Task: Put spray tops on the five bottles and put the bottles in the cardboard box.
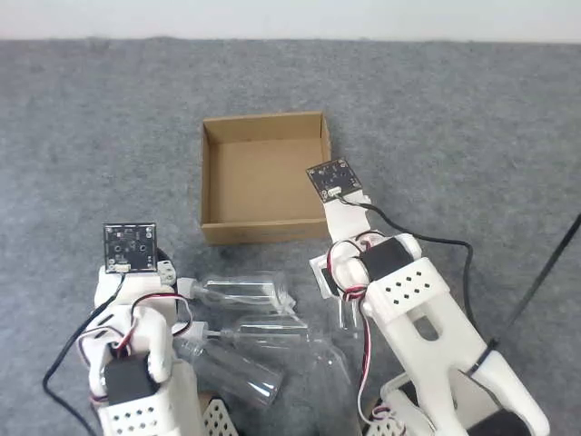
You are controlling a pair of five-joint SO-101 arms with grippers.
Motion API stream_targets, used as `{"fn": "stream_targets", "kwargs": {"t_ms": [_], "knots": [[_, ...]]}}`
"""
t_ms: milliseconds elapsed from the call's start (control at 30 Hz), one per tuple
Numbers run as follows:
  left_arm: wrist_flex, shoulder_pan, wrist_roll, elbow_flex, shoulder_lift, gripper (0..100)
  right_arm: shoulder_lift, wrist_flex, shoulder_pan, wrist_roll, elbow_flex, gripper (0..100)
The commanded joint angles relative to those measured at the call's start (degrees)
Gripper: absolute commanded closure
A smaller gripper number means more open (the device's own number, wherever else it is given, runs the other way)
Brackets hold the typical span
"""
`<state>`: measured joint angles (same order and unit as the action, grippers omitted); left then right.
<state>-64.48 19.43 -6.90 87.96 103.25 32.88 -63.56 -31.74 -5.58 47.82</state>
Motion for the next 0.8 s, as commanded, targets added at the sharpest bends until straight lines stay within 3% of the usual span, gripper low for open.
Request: {"fn": "stream_targets", "kwargs": {"t_ms": [0, 767], "knots": [[1.6, 0.0, -0.6, -0.3, 1.5, 98, -0.3, 3.1, -0.1, -0.7, 0.8, 77.5], [1.8, -0.1, -0.6, 0.4, 1.5, 98, -15.7, 5.1, 3.2, -0.7, -4.7, 77.8]]}}
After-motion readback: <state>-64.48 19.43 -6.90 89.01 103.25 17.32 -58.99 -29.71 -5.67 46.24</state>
